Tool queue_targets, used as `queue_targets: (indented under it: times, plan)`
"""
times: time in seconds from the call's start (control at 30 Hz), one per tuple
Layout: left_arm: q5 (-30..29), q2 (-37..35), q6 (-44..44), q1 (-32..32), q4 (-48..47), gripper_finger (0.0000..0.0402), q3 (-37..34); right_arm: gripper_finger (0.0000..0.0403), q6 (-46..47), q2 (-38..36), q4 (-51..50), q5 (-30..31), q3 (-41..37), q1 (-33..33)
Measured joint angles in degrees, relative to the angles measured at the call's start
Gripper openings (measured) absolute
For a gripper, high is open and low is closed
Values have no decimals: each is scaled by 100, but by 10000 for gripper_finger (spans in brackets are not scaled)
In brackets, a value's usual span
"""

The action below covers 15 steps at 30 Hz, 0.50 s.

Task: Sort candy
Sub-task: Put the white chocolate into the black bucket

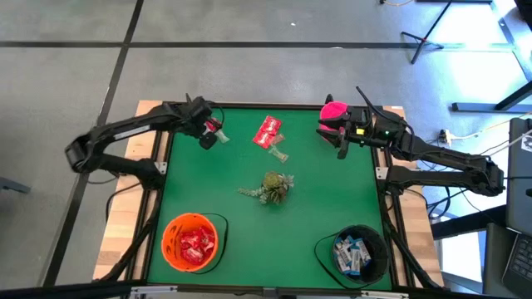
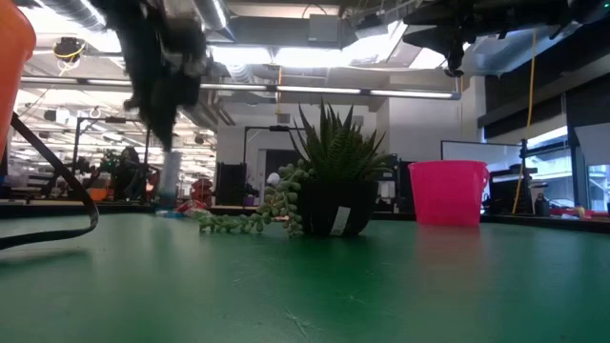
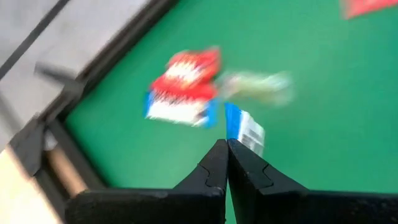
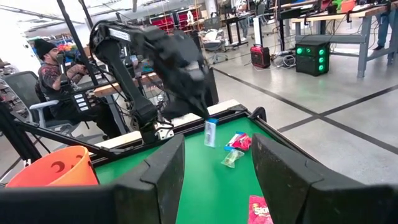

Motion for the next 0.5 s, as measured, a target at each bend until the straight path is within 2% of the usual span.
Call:
queue_targets:
  times: [0.2, 0.37, 0.5]
  plan:
    - [269, -693, -523, -1200, -57, 0, 773, 184, 88, 166, 190, -168, 0, 87]
    - [9, -646, -837, -2212, 270, 0, 1189, 184, 105, 755, 1067, -208, 0, 519]
    - [-63, -517, -866, -2664, 520, 0, 1251, 184, 53, 1344, 1375, -212, 117, 772]
